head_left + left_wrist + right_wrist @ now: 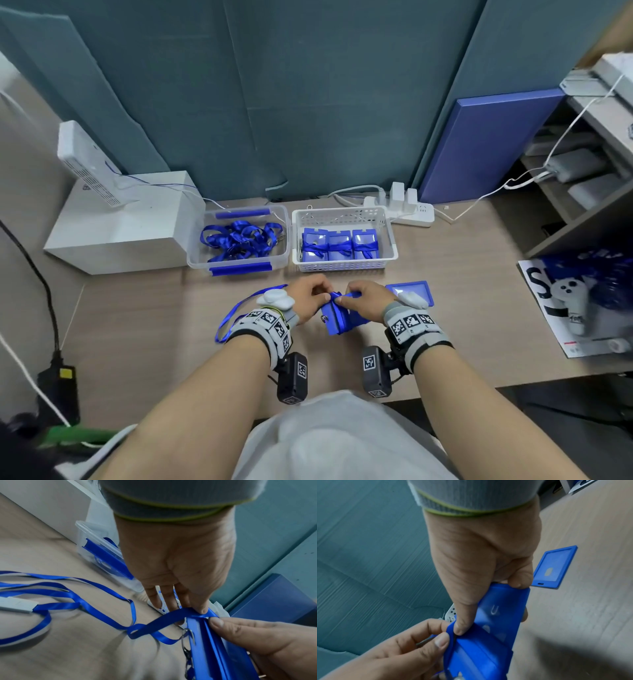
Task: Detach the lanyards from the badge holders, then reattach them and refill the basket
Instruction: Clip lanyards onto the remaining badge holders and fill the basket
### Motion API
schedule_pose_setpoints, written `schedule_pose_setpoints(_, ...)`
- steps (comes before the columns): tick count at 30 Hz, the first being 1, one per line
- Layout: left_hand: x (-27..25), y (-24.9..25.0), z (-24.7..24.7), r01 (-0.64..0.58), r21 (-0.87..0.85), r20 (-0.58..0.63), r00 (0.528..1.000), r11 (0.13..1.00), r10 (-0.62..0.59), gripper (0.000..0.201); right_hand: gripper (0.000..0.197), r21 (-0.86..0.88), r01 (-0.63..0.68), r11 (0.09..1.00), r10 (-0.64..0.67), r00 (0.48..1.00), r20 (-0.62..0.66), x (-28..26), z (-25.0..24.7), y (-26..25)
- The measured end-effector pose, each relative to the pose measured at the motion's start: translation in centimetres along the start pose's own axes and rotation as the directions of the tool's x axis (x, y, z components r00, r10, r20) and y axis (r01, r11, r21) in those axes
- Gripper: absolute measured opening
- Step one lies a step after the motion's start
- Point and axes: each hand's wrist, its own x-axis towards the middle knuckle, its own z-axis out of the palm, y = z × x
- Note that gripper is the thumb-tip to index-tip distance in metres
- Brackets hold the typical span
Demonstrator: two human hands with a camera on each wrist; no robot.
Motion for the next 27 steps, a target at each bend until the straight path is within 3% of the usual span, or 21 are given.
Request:
schedule_pose_setpoints(3,0.1,-0.1,0.2,0.07,0.093,-0.08,0.995,0.993,-0.062,0.012,0.047,0.059,0.037,0.998,-0.039,0.999,0.033,-0.2,0.2,-0.4)
schedule_pose_setpoints(6,0.1,0.1,0.1,0.098,0.058,-0.19,0.978,0.993,-0.086,0.016,0.051,0.086,0.068,0.994,-0.074,0.995,0.069,-0.2,0.3,-0.9)
schedule_pose_setpoints(9,0.0,0.1,-0.3,0.011,-0.073,-0.206,0.978,0.997,-0.026,0.053,0.055,0.11,0.059,0.992,-0.064,0.997,0.04,-0.3,0.1,-1.6)
schedule_pose_setpoints(11,0.1,0.2,-0.5,-0.004,-0.185,-0.143,0.989,0.983,-0.023,0.064,0.056,0.109,0.042,0.993,-0.043,0.999,0.001,-0.4,-0.1,-2.0)
schedule_pose_setpoints(13,0.1,0.8,-0.9,-0.016,-0.268,-0.078,0.997,0.963,-0.005,0.052,0.058,0.096,0.009,0.995,-0.009,1.0,-0.001,-0.5,-0.5,-2.5)
schedule_pose_setpoints(15,0.0,1.5,-1.2,-0.02,-0.347,-0.043,0.999,0.938,0.006,0.028,0.058,0.104,-0.018,0.994,0.019,1.0,-0.008,-0.5,-1.0,-2.9)
schedule_pose_setpoints(19,-0.1,1.3,-1.0,0.006,-0.414,0.027,1.0,0.91,0.005,0.013,0.057,0.145,-0.038,0.989,0.044,0.998,-0.034,-0.8,-1.7,-3.4)
schedule_pose_setpoints(24,0.1,0.6,-0.9,0.064,-0.38,-0.068,0.993,0.923,-0.097,0.023,0.056,0.258,-0.013,0.966,0.014,1.0,-0.001,-0.6,-1.5,-3.1)
schedule_pose_setpoints(27,-0.1,-0.2,-1.1,0.108,-0.271,-0.161,0.975,0.957,-0.155,0.035,0.056,0.325,0.01,0.946,0.01,0.998,-0.06,-0.7,-1.8,-3.3)
